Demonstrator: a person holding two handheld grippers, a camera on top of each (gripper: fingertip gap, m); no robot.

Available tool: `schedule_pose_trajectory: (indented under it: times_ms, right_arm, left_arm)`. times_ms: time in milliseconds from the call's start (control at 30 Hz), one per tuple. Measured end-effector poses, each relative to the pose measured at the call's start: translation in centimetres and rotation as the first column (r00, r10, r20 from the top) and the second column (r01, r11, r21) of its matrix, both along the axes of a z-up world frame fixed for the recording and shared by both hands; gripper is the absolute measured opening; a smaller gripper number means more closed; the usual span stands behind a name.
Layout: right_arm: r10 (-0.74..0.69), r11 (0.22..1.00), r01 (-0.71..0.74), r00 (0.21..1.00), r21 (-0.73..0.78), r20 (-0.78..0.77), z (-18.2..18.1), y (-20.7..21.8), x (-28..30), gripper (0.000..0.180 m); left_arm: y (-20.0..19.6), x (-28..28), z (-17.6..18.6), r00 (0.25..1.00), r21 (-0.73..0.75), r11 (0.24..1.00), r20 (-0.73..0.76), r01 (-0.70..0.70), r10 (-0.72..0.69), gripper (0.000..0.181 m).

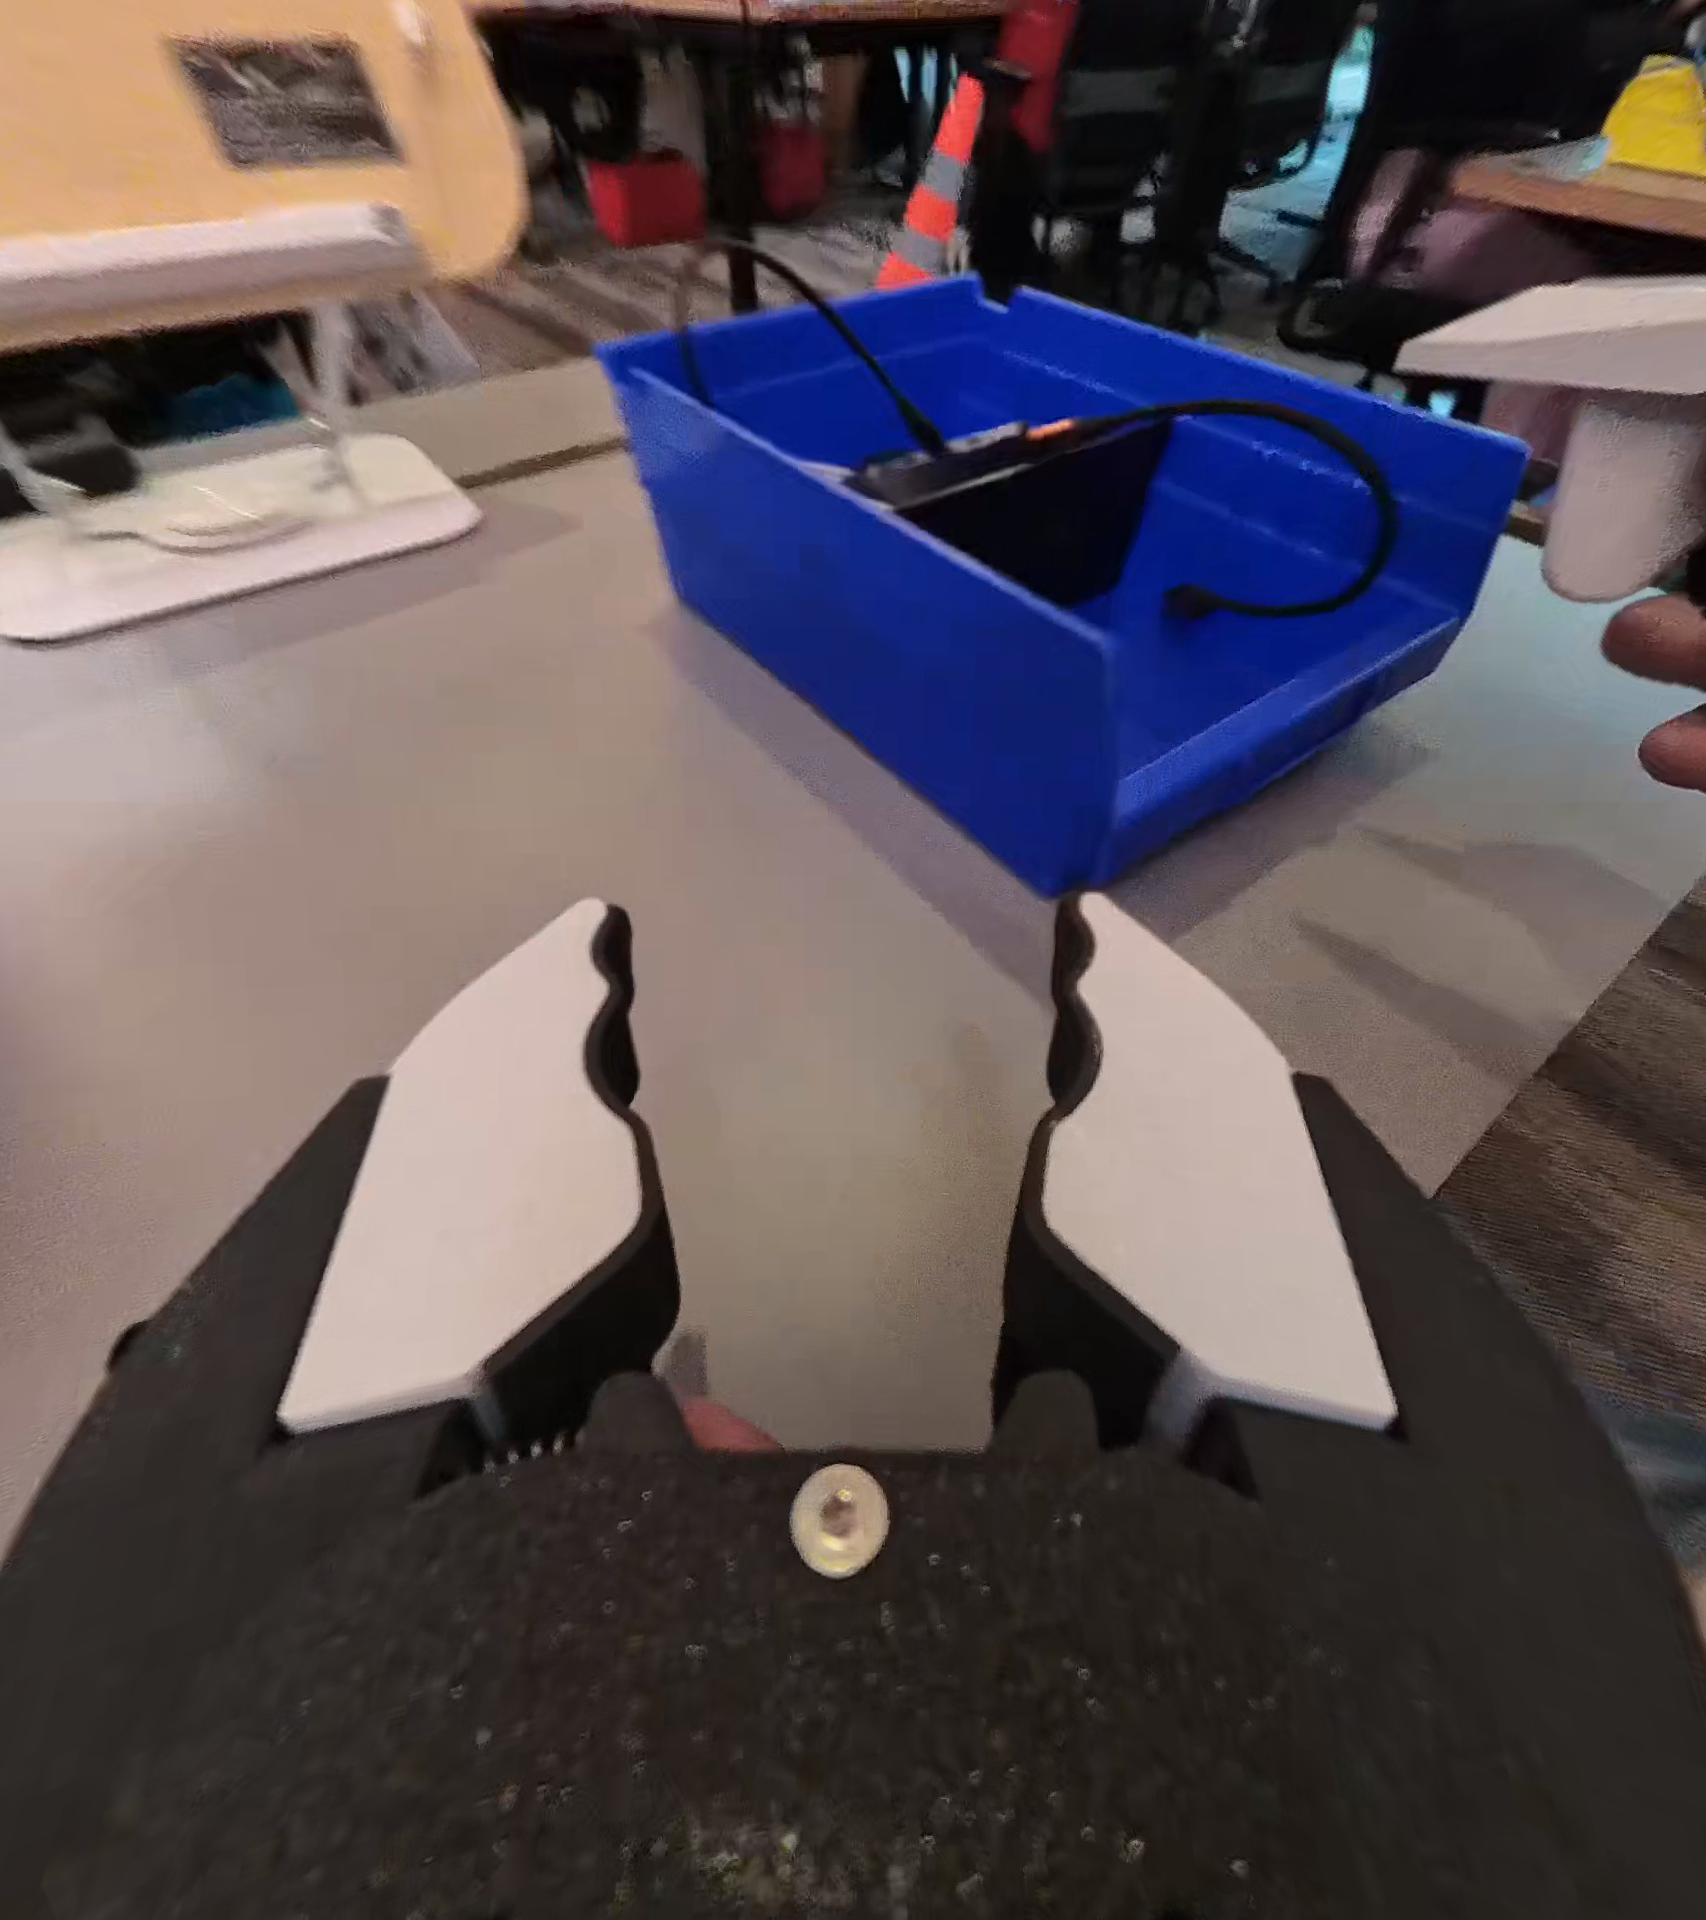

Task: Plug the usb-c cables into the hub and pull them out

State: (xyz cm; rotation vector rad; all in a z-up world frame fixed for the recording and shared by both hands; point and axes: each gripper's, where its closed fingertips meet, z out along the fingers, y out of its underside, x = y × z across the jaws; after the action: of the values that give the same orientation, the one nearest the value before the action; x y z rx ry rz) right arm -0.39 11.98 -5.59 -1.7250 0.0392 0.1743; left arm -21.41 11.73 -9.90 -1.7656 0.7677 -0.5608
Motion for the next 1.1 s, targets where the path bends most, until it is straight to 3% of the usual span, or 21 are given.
schedule_pose_trajectory:
  times_ms: [100,267,300,367,400,433,533,667,900,1100]
  right_arm:
    - [-0.263,0.965,0.263,0.959,0.013,0.106,-0.6,-0.5,7.7,0.053]
    - [-0.247,0.948,0.248,0.969,-0.201,0.028,-6.6,0.5,10.7,0.052]
    - [-0.248,0.939,0.245,0.969,-0.24,0.021,-7.5,0.7,10.8,0.046]
    - [-0.282,0.925,0.283,0.958,-0.254,0.041,-8.0,0.9,11.5,0.019]
    - [-0.234,0.94,0.236,0.971,-0.247,0.036,-8.1,1.2,10.7,0.003]
    - [-0.235,0.94,0.239,0.971,-0.241,0.048,-8.1,1.3,10.5,0.002]
    - [-0.256,0.937,0.294,0.945,-0.19,0.203,-7.2,1.0,9.5,0.002]
    - [-0.297,0.935,0.335,0.917,-0.114,0.266,-5.3,0.5,6.7,0.001]
    - [-0.196,0.975,0.215,0.955,-0.063,0.223,-3.8,4.6,-3.1,0.002]
    - [-0.084,0.984,0.116,0.971,-0.136,0.224,-6.3,9.1,-10.6,0.002]
  left_arm:
    - [1.0,6.6,-1.2,0.999,-0.13,0.991,0.017,0.035,-0.033,0.078]
    - [2.9,12.9,-3.0,1.0,-0.234,0.972,0.015,0.017,-0.014,0.067]
    - [3.3,13.1,-3.5,1.0,-0.238,0.971,0.003,-0.013,0.014,0.058]
    - [4.2,13.1,-4.0,0.998,-0.244,0.968,0.0,-0.064,0.066,0.037]
    - [4.3,13.3,-3.9,0.998,-0.245,0.968,0.013,-0.062,0.068,0.027]
    - [4.6,13.2,-3.9,0.997,-0.228,0.97,0.005,-0.078,0.081,0.024]
    - [5.8,11.7,-3.8,0.987,-0.115,0.982,-0.079,-0.148,0.14,0.011]
    - [6.3,8.8,-3.3,0.975,-0.091,0.972,-0.058,-0.217,0.213,0.006]
    - [8.2,-2.1,-1.2,0.927,-0.021,0.929,-0.076,-0.371,0.368,0.005]
    - [11.2,-9.2,-2.8,0.893,-0.057,0.895,-0.121,-0.442,0.434,0.005]
